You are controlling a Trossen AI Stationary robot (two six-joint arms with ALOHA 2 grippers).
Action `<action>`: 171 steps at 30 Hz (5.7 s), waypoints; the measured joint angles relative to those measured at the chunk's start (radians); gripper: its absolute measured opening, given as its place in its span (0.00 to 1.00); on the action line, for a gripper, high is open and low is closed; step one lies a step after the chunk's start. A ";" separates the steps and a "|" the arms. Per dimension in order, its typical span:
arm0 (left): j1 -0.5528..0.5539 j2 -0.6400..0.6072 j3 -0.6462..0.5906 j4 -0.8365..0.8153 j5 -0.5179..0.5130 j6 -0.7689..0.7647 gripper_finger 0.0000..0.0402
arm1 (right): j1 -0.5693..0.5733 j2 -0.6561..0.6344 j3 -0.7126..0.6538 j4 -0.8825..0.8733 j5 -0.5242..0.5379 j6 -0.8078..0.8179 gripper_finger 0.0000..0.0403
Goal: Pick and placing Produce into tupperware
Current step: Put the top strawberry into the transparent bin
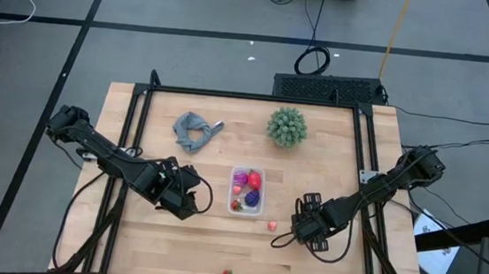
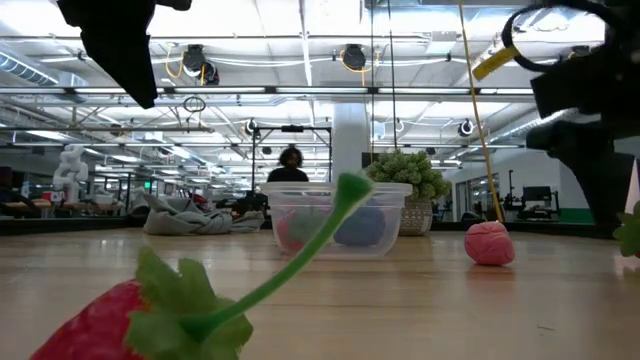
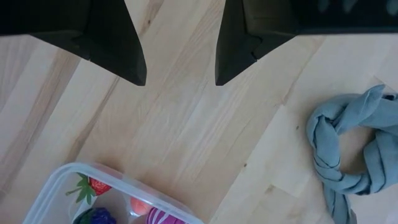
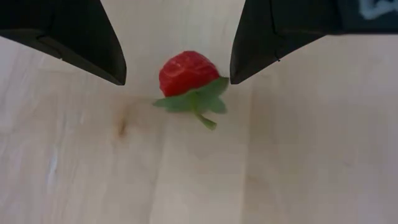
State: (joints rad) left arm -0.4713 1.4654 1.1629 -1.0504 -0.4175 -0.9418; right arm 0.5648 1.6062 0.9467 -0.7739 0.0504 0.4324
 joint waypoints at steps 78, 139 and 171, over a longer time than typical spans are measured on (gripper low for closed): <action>0.000 0.000 0.000 0.000 0.000 0.031 0.49 | -0.055 0.001 0.008 -0.016 -0.029 0.051 0.46; -0.028 0.000 0.000 0.009 -0.001 0.013 0.49 | -0.283 0.000 0.260 0.309 -0.027 -0.293 0.33; -0.010 0.000 0.000 0.005 -0.063 0.127 0.49 | -0.524 0.001 0.377 0.258 -0.103 -0.501 0.33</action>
State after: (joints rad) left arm -0.4811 1.4658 1.1629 -1.0458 -0.4802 -0.8144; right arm 0.0410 1.6070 1.3238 -0.5160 -0.0529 -0.0683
